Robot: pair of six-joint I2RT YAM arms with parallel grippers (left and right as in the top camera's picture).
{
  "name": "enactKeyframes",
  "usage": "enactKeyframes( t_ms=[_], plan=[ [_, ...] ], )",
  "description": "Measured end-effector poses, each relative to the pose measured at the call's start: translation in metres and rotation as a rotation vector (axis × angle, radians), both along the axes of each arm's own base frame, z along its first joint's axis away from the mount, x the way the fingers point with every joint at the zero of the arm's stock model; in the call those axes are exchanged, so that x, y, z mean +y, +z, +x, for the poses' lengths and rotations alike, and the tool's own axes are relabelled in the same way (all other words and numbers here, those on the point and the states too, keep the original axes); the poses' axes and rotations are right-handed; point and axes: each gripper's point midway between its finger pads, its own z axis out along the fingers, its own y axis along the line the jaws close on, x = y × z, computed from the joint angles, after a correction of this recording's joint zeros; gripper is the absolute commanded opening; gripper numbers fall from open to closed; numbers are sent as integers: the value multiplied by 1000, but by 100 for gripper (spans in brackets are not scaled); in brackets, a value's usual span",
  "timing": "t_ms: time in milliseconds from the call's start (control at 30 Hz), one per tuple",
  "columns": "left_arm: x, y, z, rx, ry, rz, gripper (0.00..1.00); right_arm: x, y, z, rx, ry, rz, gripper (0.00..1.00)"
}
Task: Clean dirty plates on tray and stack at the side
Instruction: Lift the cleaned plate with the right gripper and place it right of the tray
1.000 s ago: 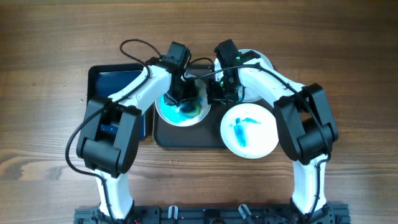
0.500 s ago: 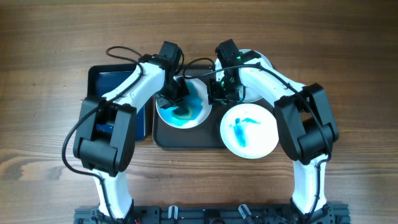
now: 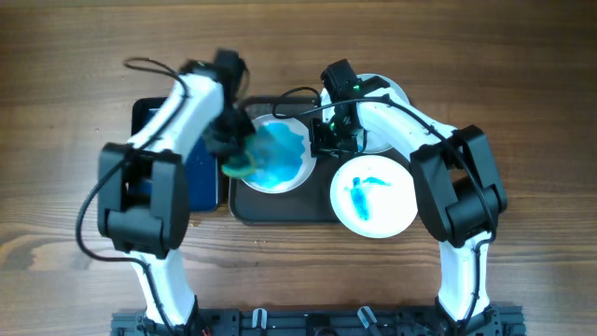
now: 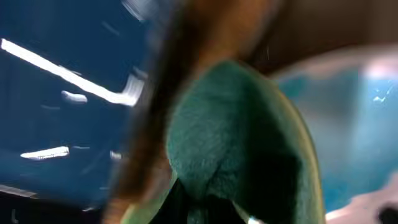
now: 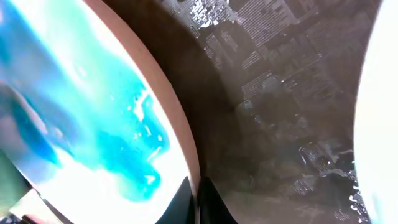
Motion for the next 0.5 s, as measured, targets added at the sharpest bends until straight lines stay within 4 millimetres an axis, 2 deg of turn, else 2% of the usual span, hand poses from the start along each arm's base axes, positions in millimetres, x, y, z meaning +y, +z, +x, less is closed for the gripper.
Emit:
enactKeyframes(
  t_ms=[100, 233, 333, 433, 500],
  plan=[
    [18, 36, 29, -84, 21, -4, 4, 0, 0, 0, 1, 0, 1, 4],
    [25, 75, 34, -136, -6, -80, 4, -2, -1, -2, 8, 0, -13, 4],
    [40, 101, 27, -173, 0, -118, 4, -15, 1, -6, -14, 8, -112, 4],
    [64, 112, 21, -179, 48, -125, 4, -22, 19, -1, -122, 25, -218, 4],
    [81, 112, 19, -175, 77, -120, 4, -27, 50, 6, -271, 39, -325, 4]
  ],
)
